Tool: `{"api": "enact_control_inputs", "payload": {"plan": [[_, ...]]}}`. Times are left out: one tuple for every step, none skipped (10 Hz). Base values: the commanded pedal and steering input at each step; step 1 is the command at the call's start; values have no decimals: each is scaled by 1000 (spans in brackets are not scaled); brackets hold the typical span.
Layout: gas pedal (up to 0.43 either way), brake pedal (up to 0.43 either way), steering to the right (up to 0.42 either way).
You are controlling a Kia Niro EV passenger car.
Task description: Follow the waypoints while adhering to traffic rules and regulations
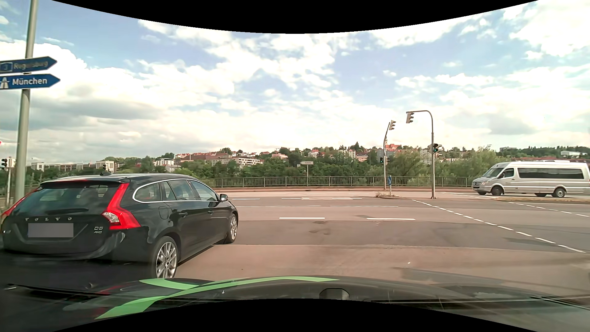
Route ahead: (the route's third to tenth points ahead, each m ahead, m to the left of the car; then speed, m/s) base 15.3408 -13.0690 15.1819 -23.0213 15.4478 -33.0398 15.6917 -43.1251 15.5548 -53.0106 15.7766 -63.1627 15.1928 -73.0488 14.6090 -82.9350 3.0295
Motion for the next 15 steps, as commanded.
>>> {"api": "enact_control_inputs", "payload": {"plan": [[280, 0, 292], [268, 0, 291], [268, 0, 292], [268, 0, 291], [260, 0, 294], [240, 0, 298], [228, 0, 305], [220, 0, 317], [197, 0, 329], [169, 0, 339], [169, 0, 349], [169, 0, 355], [169, 0, 362], [169, 0, 372], [197, 0, 375]]}}
